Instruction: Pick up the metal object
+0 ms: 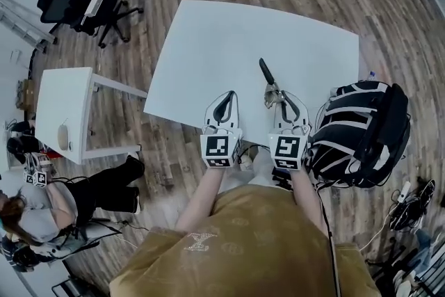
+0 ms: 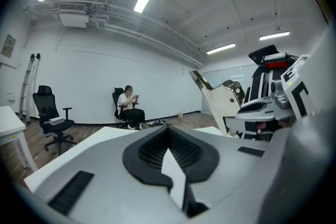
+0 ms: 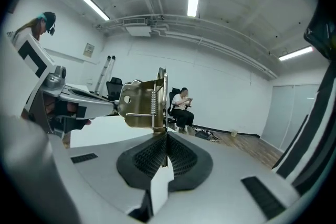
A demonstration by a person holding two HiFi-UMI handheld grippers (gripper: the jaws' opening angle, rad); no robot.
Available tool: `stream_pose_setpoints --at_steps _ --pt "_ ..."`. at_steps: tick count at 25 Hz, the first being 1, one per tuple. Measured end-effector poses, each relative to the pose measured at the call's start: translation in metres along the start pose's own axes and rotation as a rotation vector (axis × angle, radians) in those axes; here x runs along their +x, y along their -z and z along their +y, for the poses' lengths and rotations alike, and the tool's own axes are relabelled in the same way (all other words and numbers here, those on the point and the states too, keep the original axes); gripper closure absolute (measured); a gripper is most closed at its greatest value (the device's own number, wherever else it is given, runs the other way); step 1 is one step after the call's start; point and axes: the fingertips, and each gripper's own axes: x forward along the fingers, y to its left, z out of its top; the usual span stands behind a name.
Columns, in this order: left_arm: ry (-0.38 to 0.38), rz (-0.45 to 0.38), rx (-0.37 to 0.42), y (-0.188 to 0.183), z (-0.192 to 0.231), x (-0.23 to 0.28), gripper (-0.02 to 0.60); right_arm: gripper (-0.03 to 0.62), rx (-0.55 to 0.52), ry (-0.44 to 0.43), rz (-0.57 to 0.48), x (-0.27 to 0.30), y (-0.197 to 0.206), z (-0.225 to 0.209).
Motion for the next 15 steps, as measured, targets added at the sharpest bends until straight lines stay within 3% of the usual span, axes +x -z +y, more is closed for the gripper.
stream_pose_setpoints --at_steps 5,15 --pt "0.018 -0.071 -0.001 -0.03 -0.009 -0.003 0.575 0.586 0.044 0.012 -0.048 -0.01 -0.02 -0.004" --pt "0.037 -0.102 0.01 -0.046 -0.015 -0.014 0.574 0.586 0.182 0.041 -0.125 -0.032 -0.047 -0.017"
